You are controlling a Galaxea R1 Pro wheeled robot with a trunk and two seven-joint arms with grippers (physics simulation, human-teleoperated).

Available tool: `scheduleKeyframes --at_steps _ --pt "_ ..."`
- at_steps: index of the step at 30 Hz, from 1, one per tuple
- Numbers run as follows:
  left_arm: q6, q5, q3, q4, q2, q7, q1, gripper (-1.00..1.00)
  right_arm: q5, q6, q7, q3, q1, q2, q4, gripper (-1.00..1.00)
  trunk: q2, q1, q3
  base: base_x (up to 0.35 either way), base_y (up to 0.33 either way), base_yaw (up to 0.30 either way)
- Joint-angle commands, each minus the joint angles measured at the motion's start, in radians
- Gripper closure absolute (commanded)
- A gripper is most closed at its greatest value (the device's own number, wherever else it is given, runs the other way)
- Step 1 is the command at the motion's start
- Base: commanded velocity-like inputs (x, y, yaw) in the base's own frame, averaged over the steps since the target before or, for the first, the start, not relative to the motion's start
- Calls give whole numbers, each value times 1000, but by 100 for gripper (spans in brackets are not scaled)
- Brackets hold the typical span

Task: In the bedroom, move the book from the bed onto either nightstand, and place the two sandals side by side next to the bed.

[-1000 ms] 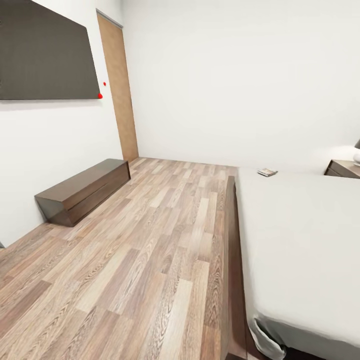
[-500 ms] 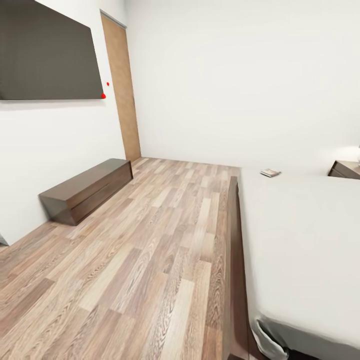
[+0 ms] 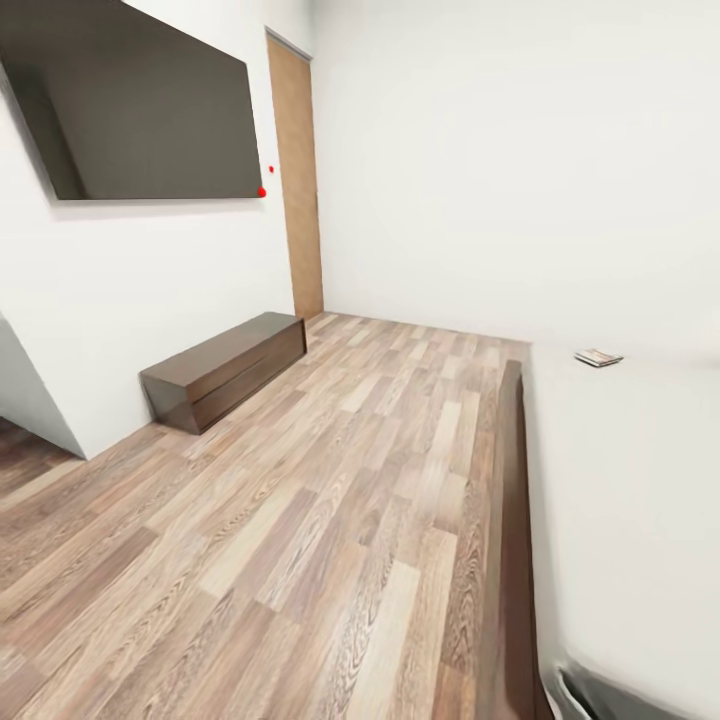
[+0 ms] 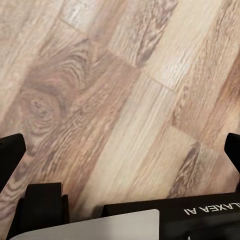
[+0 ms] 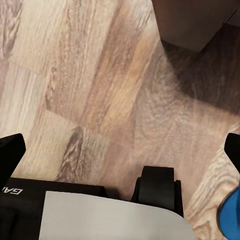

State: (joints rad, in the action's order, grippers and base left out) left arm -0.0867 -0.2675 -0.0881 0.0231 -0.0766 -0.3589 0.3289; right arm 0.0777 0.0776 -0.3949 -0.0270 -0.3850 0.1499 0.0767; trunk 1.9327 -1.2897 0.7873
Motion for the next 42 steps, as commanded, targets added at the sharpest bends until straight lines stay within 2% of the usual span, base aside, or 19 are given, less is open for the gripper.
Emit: scheduleKeyframes --at_steps 1,42 --pt "-4 -9 -9 -2 0 -3 1 -100 8 5 -5 -2 -2 0 5 -100 0 0 1 0 0 293" --pt "-4 -9 -9 -2 0 -3 1 -100 8 5 -5 -2 -2 0 5 -100 0 0 1 0 0 293"
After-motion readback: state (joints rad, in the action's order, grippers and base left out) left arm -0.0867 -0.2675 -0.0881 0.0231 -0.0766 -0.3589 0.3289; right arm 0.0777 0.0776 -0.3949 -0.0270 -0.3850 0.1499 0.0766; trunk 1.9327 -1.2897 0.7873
